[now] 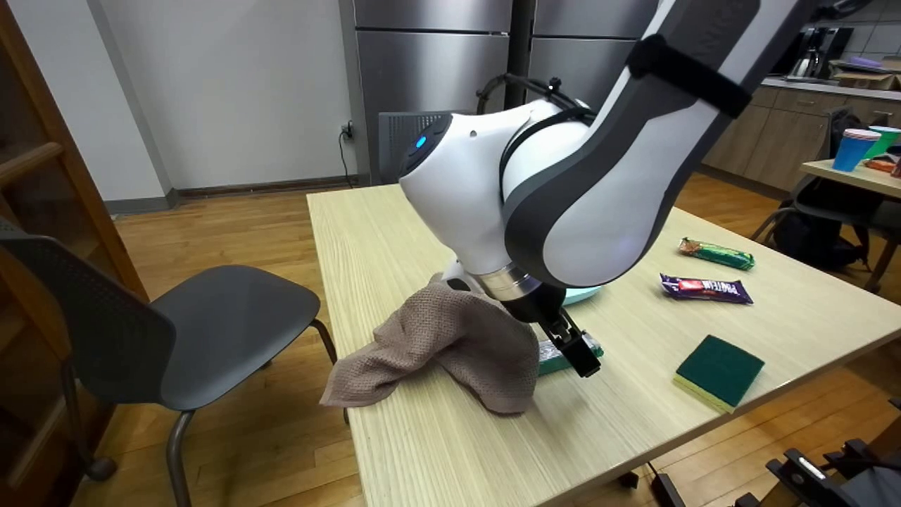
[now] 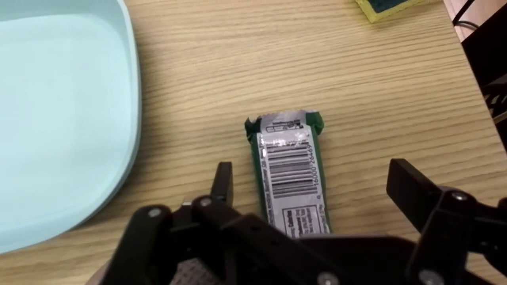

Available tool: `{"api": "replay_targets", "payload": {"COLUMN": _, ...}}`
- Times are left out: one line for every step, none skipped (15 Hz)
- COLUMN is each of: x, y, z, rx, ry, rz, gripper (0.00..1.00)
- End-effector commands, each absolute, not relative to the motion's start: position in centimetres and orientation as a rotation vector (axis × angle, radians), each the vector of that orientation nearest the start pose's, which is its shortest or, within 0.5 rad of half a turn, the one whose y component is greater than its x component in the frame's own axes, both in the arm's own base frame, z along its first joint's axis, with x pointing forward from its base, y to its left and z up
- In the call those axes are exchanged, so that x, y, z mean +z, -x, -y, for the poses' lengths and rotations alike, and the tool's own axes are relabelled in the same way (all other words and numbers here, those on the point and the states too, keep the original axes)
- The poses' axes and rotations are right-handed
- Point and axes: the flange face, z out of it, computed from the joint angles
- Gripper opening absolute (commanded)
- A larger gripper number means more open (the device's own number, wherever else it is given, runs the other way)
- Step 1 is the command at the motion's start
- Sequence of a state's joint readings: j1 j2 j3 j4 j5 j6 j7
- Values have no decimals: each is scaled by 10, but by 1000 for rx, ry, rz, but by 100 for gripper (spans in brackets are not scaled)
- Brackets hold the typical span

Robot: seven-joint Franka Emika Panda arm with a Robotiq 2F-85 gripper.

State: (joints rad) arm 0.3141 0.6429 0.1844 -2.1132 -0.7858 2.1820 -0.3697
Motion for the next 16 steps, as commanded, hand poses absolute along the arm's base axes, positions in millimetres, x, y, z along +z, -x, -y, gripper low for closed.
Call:
{"api": "replay_targets", "payload": {"x": 87, "y": -456, "z": -228, "rx": 820, "ry": 2527, "rz": 2375, "gripper": 100}}
{"api": "replay_targets", "payload": {"x": 93, "y": -456, "z": -228, "rx": 771, "ry": 2501, "rz": 2389, "gripper": 100}}
{"api": "replay_targets", "payload": {"x": 97, "y": -457, "z": -228, "rx": 715, "ry": 2486, "rz": 2407, "gripper": 100}}
{"api": "replay_targets", "payload": {"x": 98, "y": -458, "z": -227, "rx": 688, "ry": 2492, "rz": 2409, "gripper": 100}}
{"api": "replay_targets", "payload": {"x": 99, "y": -460, "z": -226, "rx": 656, "ry": 2482, "rz": 2407, "gripper": 100}}
{"api": "replay_targets", "payload": {"x": 100, "y": -459, "z": -224, "rx": 623, "ry": 2469, "rz": 2418, "gripper": 100}}
{"api": "replay_targets", "payload": {"x": 100, "y": -459, "z": -222, "rx": 597, "ry": 2460, "rz": 2423, "gripper": 100}}
{"api": "replay_targets", "payload": {"x": 99, "y": -459, "z": -220, "rx": 580, "ry": 2452, "rz": 2422, "gripper": 100}}
{"api": "replay_targets", "payload": {"x": 96, "y": -459, "z": -218, "rx": 568, "ry": 2442, "rz": 2413, "gripper": 100}}
{"api": "replay_targets", "payload": {"x": 94, "y": -458, "z": -215, "rx": 558, "ry": 2432, "rz": 2408, "gripper": 100}}
{"api": "replay_targets", "payload": {"x": 91, "y": -455, "z": -214, "rx": 546, "ry": 2422, "rz": 2409, "gripper": 100}}
{"api": "replay_targets", "payload": {"x": 88, "y": -453, "z": -212, "rx": 541, "ry": 2416, "rz": 2403, "gripper": 100}}
{"api": "replay_targets", "payload": {"x": 87, "y": -451, "z": -211, "rx": 533, "ry": 2411, "rz": 2399, "gripper": 100}}
{"api": "replay_targets", "payload": {"x": 86, "y": -449, "z": -210, "rx": 519, "ry": 2407, "rz": 2399, "gripper": 100}}
{"api": "replay_targets", "payload": {"x": 86, "y": -447, "z": -209, "rx": 514, "ry": 2409, "rz": 2395, "gripper": 100}}
{"api": "replay_targets", "payload": {"x": 87, "y": -446, "z": -208, "rx": 518, "ry": 2416, "rz": 2389, "gripper": 100}}
